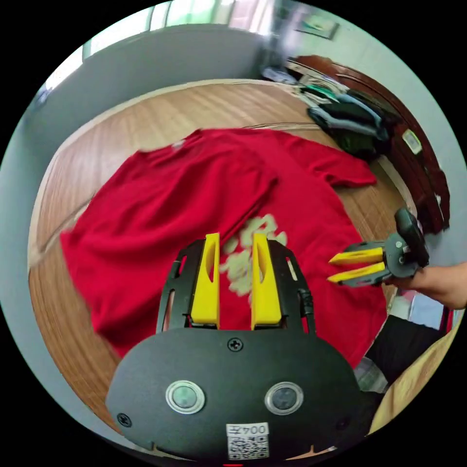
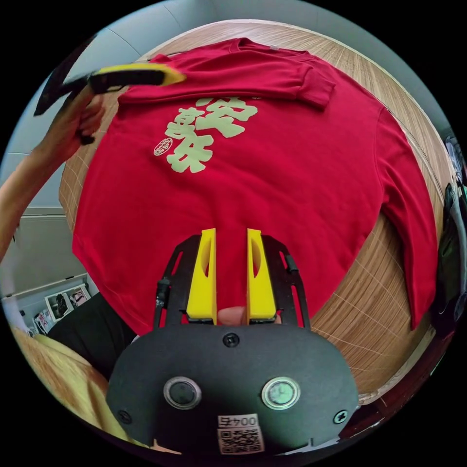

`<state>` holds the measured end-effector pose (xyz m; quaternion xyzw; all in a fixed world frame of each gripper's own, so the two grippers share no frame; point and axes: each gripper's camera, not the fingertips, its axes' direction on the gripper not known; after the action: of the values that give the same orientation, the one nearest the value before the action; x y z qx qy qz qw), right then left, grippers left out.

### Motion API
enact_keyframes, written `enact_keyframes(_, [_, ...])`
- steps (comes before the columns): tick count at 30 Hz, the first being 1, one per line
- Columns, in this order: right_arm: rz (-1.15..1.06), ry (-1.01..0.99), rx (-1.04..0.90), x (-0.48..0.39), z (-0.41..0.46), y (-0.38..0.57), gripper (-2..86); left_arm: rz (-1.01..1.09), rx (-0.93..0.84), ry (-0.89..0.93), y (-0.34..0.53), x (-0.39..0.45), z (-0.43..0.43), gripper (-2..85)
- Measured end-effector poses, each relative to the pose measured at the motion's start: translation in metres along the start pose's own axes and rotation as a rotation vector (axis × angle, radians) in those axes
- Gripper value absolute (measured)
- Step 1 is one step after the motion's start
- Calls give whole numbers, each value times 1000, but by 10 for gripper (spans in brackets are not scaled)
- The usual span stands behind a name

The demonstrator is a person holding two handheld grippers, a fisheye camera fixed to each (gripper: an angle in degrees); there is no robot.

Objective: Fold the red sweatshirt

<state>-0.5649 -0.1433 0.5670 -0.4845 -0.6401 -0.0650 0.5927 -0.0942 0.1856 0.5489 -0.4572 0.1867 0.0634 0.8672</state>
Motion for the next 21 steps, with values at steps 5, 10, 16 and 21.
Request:
enact_keyframes(5, [50, -60, 9, 15, -6, 3, 63, 162, -49, -54, -85, 40, 47, 131])
enact_keyframes(10, [42, -55, 36, 12, -14, 11, 63, 277, -189, -185, -110, 57, 98, 131])
enact_keyframes(16, [29, -28, 45, 5, -25, 13, 63, 145, -74, -153, -98, 26, 62, 72])
enact_keyframes(21, [16, 16, 38, -3, -37, 13, 62, 48, 160, 2, -74, 5, -25, 69])
